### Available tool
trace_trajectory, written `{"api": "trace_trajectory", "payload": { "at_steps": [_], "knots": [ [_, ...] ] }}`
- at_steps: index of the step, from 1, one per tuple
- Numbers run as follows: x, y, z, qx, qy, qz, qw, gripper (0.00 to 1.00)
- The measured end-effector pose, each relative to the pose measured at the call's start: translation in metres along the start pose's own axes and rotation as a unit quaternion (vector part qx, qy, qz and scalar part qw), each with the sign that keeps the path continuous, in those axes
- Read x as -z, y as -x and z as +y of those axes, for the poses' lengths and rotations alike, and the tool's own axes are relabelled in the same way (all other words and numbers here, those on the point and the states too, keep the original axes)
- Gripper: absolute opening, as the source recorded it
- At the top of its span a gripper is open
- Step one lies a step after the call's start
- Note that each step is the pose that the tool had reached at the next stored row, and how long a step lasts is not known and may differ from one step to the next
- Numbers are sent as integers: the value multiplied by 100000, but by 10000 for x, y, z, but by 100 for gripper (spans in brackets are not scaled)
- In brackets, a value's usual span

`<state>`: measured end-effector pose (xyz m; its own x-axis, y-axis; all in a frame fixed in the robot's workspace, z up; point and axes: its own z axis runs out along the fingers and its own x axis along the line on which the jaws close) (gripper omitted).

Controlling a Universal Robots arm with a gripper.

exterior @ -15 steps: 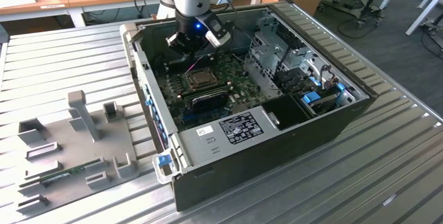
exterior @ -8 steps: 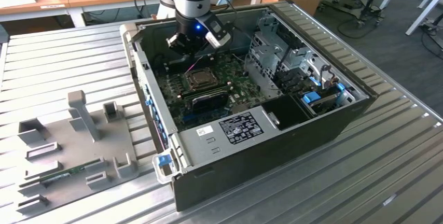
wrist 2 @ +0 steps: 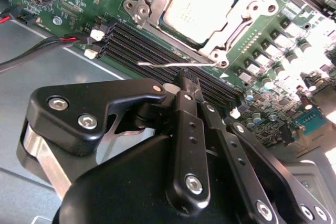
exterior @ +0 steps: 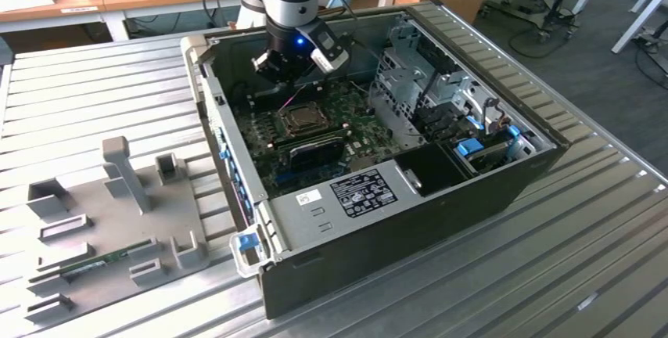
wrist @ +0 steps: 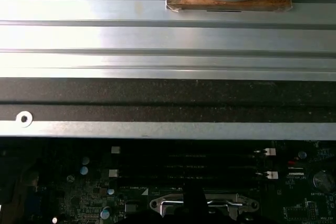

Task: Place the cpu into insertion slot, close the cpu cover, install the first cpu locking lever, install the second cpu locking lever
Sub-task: 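Install the first cpu locking lever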

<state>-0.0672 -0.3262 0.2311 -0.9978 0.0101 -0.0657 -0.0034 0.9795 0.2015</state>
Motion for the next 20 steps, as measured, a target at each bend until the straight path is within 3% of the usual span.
{"api": "trace_trajectory", "payload": {
  "at_steps": [6, 20],
  "knots": [
    [-29, 2, 19, -17, 290, 0, 100000, 10],
    [-76, 66, 22, -22, 290, 6, 100000, 10]
  ]
}}
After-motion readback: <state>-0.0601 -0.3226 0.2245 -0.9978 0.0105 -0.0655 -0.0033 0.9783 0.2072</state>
